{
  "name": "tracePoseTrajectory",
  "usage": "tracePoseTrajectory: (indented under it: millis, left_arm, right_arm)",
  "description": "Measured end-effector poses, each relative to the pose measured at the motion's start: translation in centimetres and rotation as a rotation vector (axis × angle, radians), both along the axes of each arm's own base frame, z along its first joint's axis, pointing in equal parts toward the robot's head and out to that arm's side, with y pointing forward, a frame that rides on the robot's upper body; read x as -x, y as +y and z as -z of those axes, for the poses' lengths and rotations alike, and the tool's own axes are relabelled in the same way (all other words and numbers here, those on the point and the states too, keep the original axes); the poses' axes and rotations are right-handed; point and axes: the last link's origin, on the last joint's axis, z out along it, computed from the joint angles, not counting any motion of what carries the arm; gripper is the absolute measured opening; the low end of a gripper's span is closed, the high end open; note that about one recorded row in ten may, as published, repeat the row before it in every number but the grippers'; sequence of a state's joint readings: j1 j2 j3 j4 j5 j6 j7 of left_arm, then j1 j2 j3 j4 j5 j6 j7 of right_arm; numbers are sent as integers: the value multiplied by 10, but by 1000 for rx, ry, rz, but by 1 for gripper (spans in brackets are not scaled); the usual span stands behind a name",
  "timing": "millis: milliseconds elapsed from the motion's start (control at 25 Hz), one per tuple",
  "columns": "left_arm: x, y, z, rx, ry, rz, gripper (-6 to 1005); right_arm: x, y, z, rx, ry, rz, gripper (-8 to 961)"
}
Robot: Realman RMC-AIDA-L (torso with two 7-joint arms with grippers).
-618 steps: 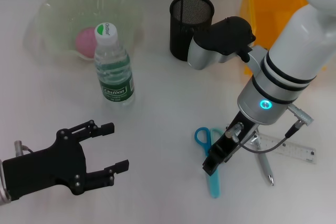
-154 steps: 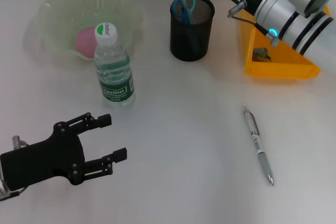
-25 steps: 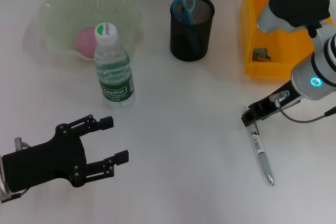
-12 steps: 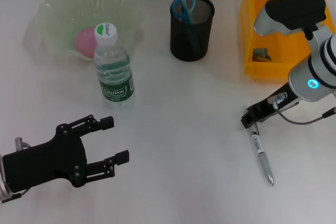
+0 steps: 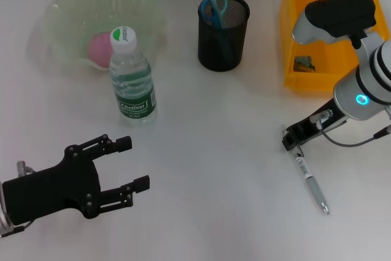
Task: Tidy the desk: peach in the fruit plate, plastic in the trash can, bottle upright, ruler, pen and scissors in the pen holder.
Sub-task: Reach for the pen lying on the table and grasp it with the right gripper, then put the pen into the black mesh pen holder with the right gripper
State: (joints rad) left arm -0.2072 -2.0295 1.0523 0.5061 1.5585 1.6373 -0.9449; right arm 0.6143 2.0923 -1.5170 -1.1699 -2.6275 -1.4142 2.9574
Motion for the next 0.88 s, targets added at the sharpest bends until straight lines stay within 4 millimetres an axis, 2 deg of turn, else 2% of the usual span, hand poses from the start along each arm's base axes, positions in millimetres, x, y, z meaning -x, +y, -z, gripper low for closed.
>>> tracePoseTrajectory:
  millis: [40,520,720,880]
  left_arm:
    - [0,0,0,0,0,0,802]
    - [1,0,-1,-2,3,-1,802]
    - [1,0,-3,-3,5,6,801]
    - [0,0,-3,-4,4,8,801]
  right_arm:
    - [0,0,0,1,0,1,259]
    - [1,0,5,10,-10,-18,260]
    - [1,0,5,8,-10,-21,180]
    - [1,-1,4,6,-9,-23,166]
